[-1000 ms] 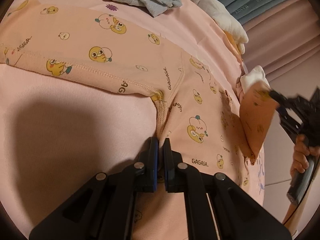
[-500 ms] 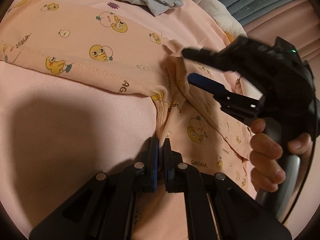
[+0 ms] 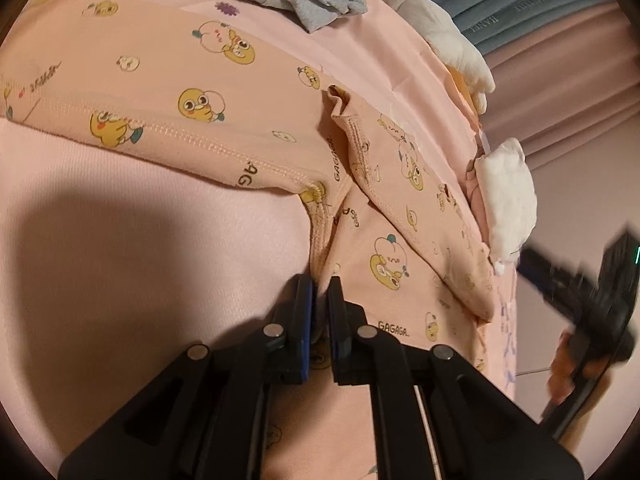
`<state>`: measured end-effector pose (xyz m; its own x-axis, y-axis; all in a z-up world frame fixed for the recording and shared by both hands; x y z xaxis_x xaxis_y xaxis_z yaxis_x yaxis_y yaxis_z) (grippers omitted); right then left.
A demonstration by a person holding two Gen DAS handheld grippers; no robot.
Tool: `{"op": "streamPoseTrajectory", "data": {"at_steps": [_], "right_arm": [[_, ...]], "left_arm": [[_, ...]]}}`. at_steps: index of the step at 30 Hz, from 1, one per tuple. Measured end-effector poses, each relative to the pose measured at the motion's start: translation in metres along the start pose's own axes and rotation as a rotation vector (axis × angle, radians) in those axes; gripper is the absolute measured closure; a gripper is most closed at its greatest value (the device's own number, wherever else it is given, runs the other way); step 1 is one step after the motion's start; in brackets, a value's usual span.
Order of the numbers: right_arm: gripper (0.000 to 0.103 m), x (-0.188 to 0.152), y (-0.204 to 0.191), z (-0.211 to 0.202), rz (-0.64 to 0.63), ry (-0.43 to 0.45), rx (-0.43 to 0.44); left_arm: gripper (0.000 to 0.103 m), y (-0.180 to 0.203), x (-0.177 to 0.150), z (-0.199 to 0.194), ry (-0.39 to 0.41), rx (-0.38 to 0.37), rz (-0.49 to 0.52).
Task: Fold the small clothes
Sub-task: 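Open both tools to release the folded sleeve and side seam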
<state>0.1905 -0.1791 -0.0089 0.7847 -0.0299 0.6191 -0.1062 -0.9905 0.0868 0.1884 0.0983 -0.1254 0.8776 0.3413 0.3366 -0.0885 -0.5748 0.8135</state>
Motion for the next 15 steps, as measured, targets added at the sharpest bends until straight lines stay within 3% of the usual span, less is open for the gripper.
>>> {"op": "streamPoseTrajectory", "data": {"at_steps": [3,6,10,13,15], "right_arm": [[0.039,-0.022,0.024,-0.003,-0.087,0.026,-0.139],[0.038,-0.048,0.039,0.003,-0.176,0.034,-0.229],[0.034,-0.069,0.056,0.029,-0.235,0.029,-0.348],[0.034,-0.075,0.088,0.05,-0.163,0.046,-0.441],[0.034,-0.08,0.117,0.058,-0.055,0.01,-0.364]], "left_arm": [[0.093,-0.001,0.002,-0.005,0.001,-0.009,-0.042],[0.08,0.005,0.003,-0.019,0.048,0.036,-0.013],[0.039,0.009,0.006,-0.049,0.227,0.163,0.043],[0.037,-0.005,0.01,-0.065,0.291,0.214,0.013],[0.038,-0.015,0.016,-0.073,0.296,0.209,-0.016]]}}
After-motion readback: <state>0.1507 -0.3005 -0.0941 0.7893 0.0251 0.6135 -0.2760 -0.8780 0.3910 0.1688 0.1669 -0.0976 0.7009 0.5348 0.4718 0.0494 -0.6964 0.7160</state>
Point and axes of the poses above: each gripper's, at about its wrist camera, not at the fingertips, and z roughly the way its jaws point, y to its right, x to its top, the point moved 2 cm from there along z, roughly the way its jaws point, and after that the axes turned 13 degrees about -x, right-handed, at the moved point
